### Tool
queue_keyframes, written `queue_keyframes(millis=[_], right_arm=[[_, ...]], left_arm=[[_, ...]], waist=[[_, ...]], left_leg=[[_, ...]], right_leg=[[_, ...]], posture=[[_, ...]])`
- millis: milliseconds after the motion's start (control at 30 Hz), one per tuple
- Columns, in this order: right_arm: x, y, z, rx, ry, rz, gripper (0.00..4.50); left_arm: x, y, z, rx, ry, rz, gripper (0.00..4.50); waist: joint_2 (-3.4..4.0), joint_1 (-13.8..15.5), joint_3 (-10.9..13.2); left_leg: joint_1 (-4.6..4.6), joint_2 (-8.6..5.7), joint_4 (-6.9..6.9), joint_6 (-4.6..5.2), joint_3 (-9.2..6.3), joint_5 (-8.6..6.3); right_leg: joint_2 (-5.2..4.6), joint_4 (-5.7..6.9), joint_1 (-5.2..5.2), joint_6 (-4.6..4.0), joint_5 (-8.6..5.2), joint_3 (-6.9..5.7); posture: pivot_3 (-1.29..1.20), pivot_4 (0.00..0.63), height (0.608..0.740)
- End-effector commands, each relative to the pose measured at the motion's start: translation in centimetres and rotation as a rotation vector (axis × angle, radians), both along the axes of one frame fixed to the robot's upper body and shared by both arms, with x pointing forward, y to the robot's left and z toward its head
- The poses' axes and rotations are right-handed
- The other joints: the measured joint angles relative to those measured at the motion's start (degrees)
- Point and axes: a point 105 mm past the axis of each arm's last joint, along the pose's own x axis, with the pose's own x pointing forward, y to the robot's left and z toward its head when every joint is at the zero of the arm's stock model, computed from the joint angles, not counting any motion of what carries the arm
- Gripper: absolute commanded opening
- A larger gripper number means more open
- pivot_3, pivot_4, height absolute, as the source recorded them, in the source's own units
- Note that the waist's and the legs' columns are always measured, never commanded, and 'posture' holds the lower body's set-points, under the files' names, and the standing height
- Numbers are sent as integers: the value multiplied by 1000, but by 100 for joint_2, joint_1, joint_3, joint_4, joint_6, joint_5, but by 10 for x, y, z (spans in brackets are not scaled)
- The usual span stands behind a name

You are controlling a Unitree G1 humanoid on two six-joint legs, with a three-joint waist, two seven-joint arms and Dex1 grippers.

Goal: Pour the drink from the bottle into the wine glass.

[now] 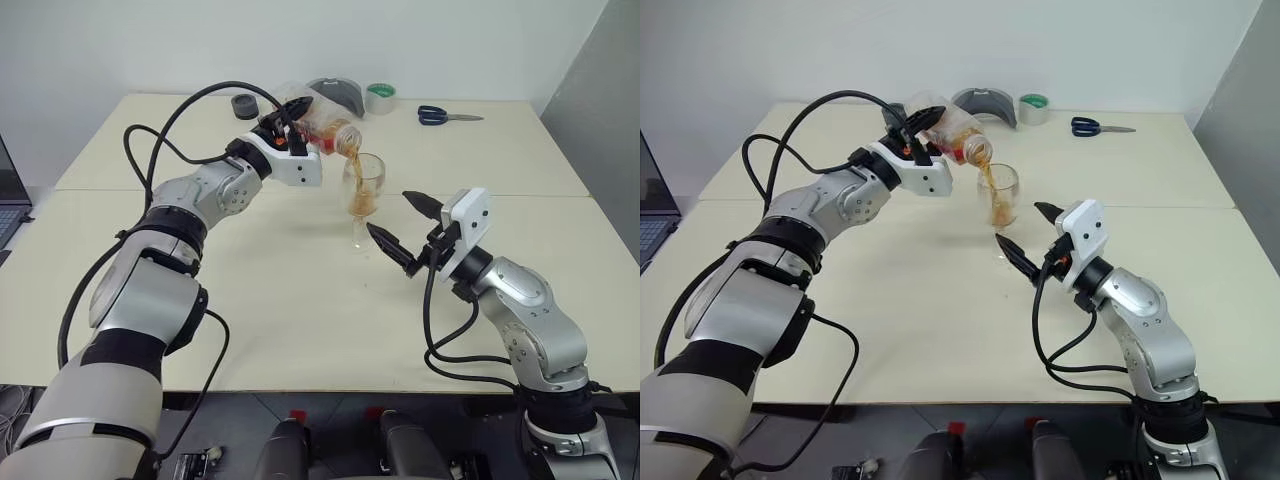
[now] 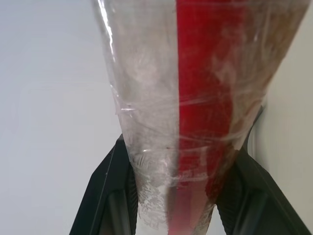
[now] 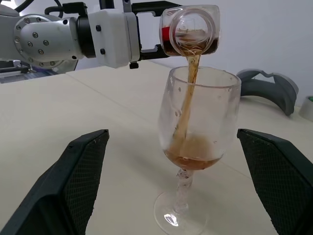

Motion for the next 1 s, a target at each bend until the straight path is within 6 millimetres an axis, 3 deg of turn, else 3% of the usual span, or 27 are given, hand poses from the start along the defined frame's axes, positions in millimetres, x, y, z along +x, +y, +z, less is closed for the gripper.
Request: queue_keyframes(millis=[33,1000], right_arm=[[-9,7,14,29,-50,30,4500],[-9,11,8,33,-28,15,4500]], left_arm=[[-3,-8,29,-24,-86,-23,1678],[-3,-13,29,11,-93,-33,1678]], waist=[[0,-1,0],[0,-2,0]], left_leg=[[0,0,0,0,0,0],[0,-1,5,-14,1,8]], right_leg=[[0,1,0,0,0,0],[0,9,-1,0,0,1]], posture=[[0,150,740],[0,150,740]])
